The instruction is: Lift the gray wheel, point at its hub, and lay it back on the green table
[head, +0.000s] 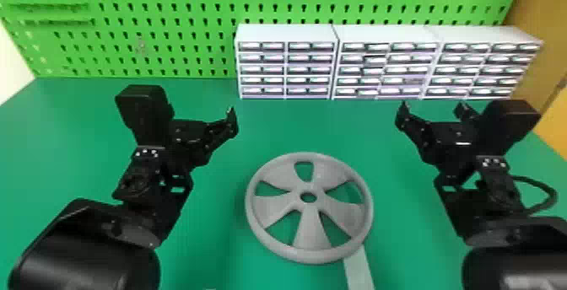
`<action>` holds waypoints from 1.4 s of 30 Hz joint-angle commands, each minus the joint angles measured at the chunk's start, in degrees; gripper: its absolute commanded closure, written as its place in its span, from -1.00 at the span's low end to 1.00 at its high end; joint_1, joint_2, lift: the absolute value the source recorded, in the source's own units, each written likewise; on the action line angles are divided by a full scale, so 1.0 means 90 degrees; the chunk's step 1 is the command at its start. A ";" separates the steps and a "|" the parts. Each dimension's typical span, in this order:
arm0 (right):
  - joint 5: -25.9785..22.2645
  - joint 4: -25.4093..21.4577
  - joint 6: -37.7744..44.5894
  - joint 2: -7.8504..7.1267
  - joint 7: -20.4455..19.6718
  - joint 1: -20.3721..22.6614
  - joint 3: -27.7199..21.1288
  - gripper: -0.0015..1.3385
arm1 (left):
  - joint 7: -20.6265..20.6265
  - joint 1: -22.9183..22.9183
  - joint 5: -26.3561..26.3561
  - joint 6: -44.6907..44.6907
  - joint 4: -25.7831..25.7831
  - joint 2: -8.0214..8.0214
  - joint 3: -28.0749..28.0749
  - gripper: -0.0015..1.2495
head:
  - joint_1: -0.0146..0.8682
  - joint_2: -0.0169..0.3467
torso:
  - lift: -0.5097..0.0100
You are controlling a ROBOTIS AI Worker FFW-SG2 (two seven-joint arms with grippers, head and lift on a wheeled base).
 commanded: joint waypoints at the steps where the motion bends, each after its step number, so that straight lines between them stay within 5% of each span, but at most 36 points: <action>1: 0.0020 0.0000 0.0000 -0.0001 -0.0001 0.0010 0.0005 -0.76 | -0.0018 -0.0010 0.0045 0.0096 0.0010 -0.0008 0.0023 -1.00 | 0.60 -0.65 | 0.60; 24: 0.0029 0.0000 0.0068 0.0009 -0.0001 -0.0097 0.0025 -0.76 | -0.0086 -0.0205 -0.0004 0.0096 0.0117 -0.0105 0.0023 -1.00 | 0.60 -0.65 | 0.60; 42: 0.0147 0.0010 0.0029 -0.0050 0.0009 -0.1260 0.0112 -0.73 | -0.0379 -0.1406 -0.0287 -0.0538 0.0371 -0.0271 0.0189 -1.00 | 0.60 -0.65 | 0.60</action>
